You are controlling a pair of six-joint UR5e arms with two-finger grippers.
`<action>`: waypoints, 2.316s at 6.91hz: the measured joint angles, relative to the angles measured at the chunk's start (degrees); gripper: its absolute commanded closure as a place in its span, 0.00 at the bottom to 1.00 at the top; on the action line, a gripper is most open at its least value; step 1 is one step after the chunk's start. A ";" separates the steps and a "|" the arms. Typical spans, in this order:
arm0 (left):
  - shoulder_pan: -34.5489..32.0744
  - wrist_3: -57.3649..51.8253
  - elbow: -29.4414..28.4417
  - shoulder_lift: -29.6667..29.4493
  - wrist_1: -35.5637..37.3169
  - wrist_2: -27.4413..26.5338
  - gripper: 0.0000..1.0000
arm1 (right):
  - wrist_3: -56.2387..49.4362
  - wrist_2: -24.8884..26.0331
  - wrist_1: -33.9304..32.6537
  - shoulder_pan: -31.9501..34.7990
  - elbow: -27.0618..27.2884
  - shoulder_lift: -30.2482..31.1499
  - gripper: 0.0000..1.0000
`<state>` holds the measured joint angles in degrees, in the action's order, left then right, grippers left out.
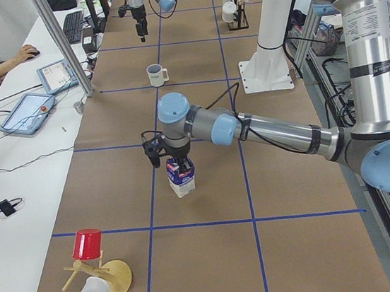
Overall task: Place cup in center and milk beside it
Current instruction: 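Carry the Pascual milk carton with the left gripper toward the mug, then lower the milk carton beside the mug and open the left gripper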
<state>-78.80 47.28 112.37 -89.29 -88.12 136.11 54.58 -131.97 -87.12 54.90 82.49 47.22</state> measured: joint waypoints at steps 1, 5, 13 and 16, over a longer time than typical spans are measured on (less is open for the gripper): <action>0.70 0.06 -0.06 -7.24 5.79 -0.08 1.00 | 0.02 0.05 -0.04 0.04 2.21 1.72 0.00; 12.57 7.33 -7.04 -30.89 10.85 -4.51 1.00 | 0.17 0.55 -0.07 0.15 5.78 4.59 0.00; 33.97 15.66 -27.14 -53.54 4.21 -17.67 1.00 | 0.71 0.57 -0.07 0.19 7.84 6.28 0.00; 35.03 15.90 -31.27 -54.07 -1.30 -17.70 1.00 | 0.78 0.57 -0.07 0.13 7.87 6.33 0.00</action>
<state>-43.76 63.18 81.10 -143.36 -89.42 118.41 55.37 -131.40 -87.19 55.03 90.36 53.55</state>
